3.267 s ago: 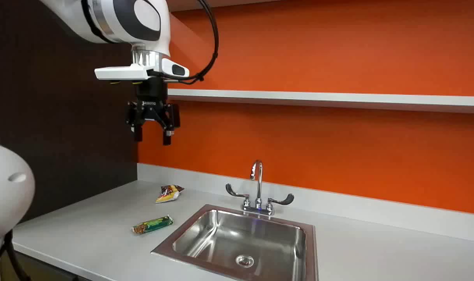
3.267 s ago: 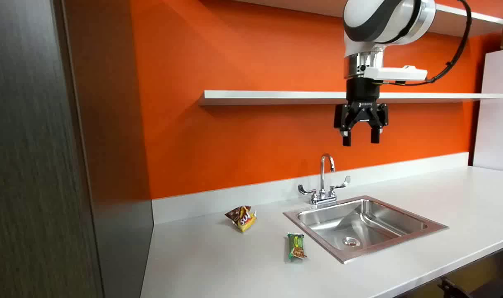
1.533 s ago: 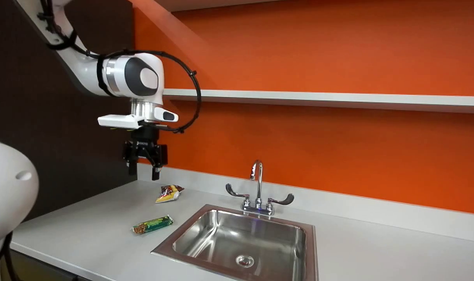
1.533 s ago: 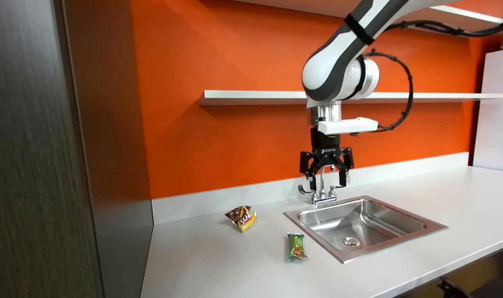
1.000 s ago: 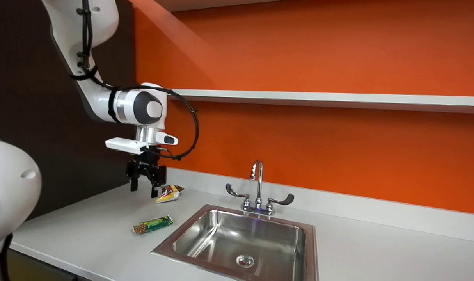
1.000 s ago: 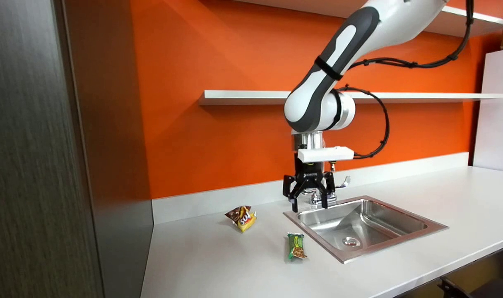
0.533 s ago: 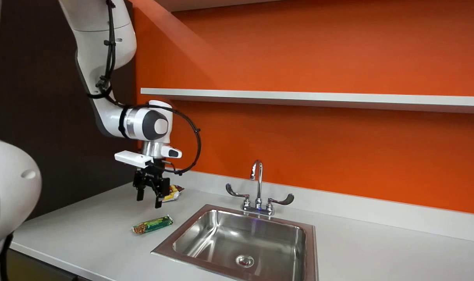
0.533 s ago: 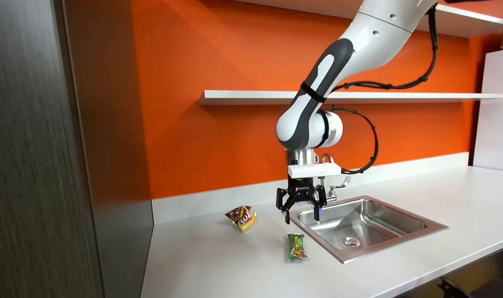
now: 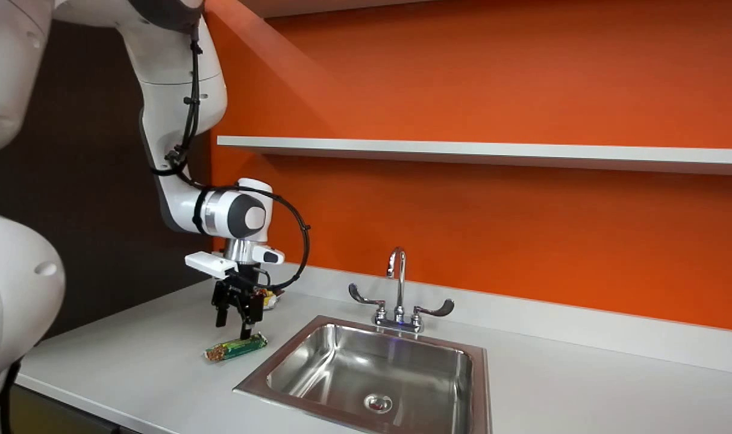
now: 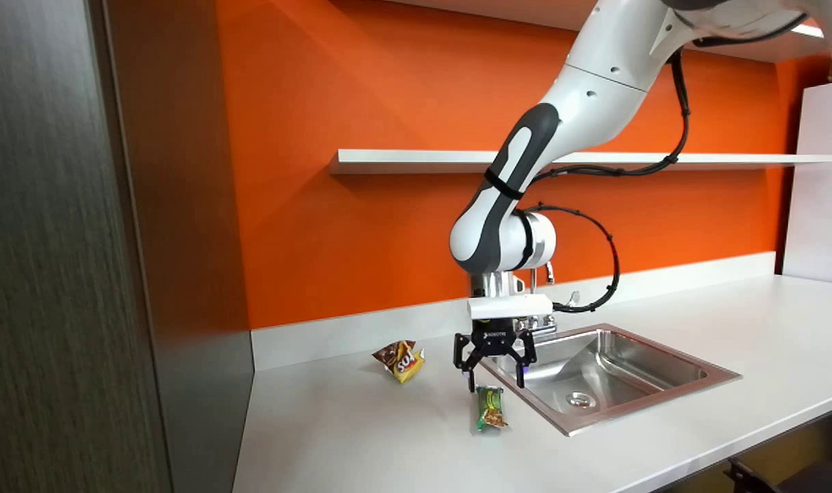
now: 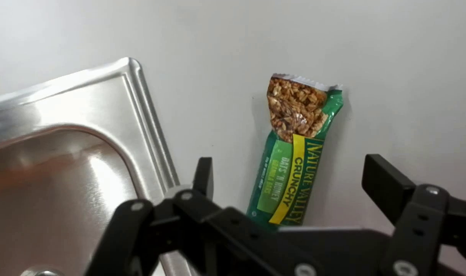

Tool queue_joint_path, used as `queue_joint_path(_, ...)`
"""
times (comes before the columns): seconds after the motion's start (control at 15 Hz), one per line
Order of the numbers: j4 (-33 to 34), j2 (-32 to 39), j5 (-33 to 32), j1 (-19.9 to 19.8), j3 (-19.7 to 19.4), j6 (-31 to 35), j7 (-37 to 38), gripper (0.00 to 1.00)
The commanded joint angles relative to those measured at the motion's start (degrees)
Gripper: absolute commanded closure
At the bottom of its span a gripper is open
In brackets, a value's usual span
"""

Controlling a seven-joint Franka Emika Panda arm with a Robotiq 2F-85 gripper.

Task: Pick up the candy bar and put it on the shelf

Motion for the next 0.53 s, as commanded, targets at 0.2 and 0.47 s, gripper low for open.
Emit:
queue_joint_path(0.2,2.4,3.8,2.5,2.4,-2.1,2.0,6.3,0.0)
queue_joint_path(0.47,2.8,4.9,2.2,4.0,-3.2,3.0,9.7,0.0)
